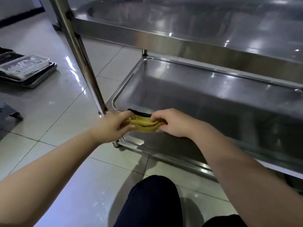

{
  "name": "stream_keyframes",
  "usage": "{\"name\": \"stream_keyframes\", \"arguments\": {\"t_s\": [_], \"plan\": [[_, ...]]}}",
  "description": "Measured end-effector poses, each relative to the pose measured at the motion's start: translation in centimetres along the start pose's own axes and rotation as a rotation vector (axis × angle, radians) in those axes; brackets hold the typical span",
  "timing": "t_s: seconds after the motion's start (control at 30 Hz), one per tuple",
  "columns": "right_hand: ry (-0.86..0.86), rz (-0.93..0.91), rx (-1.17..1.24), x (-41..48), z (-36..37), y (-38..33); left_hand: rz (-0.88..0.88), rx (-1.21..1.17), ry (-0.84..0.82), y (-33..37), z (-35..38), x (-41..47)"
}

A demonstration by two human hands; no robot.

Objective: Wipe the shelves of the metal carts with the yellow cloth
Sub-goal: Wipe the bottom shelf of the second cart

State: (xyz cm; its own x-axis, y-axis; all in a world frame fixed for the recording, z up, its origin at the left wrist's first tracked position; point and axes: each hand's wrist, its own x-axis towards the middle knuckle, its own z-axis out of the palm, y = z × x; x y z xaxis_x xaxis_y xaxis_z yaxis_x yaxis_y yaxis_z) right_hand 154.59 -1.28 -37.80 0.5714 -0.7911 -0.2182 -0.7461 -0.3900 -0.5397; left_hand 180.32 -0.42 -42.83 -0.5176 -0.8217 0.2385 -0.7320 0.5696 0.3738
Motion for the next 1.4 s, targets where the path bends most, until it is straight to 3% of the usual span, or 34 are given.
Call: {"name": "stream_keyframes", "arguments": {"t_s": [0.13, 0.3, 0.57, 0.77, 0.97, 1.07, 1.13, 1.23, 1.3, 1.4], "plan": [[-0.066, 0.116, 0.098, -4.7, -1.7, 2.5, -0.054, -0.262, -0.202, 5.2, 2.2, 1.8], [-0.027, 0.314, 0.155, -12.5, -1.0, 8.3, 0.130, -0.183, -0.257, 11.4, 9.1, 5.2], [0.147, 0.640, 0.284, -22.0, 10.5, 20.7, 0.144, -0.204, -0.461, 17.5, 26.0, 7.2], [0.376, 0.763, 0.287, -25.6, 17.7, 27.8, 0.155, -0.262, -0.536, 20.0, 35.3, 9.0], [0.863, 0.836, 0.065, -26.1, 14.5, 33.0, 0.057, -0.259, -0.226, 25.1, 38.1, 16.0], [0.981, 0.781, -0.085, -25.6, 15.4, 34.7, -0.005, -0.305, -0.198, 26.0, 40.9, 17.7], [0.941, 0.748, -0.167, -24.7, 18.0, 36.4, -0.015, -0.245, -0.266, 25.3, 43.9, 17.9], [0.683, 0.810, -0.136, -23.1, 22.5, 38.9, 0.056, -0.055, -0.440, 22.9, 48.0, 17.1], [0.579, 0.797, -0.174, -22.4, 24.7, 40.1, 0.115, 0.029, -0.391, 21.0, 49.7, 16.3], [0.705, 0.734, -0.154, -22.4, 24.7, 41.8, 0.043, 0.089, -0.211, 18.2, 50.4, 16.2]]}}
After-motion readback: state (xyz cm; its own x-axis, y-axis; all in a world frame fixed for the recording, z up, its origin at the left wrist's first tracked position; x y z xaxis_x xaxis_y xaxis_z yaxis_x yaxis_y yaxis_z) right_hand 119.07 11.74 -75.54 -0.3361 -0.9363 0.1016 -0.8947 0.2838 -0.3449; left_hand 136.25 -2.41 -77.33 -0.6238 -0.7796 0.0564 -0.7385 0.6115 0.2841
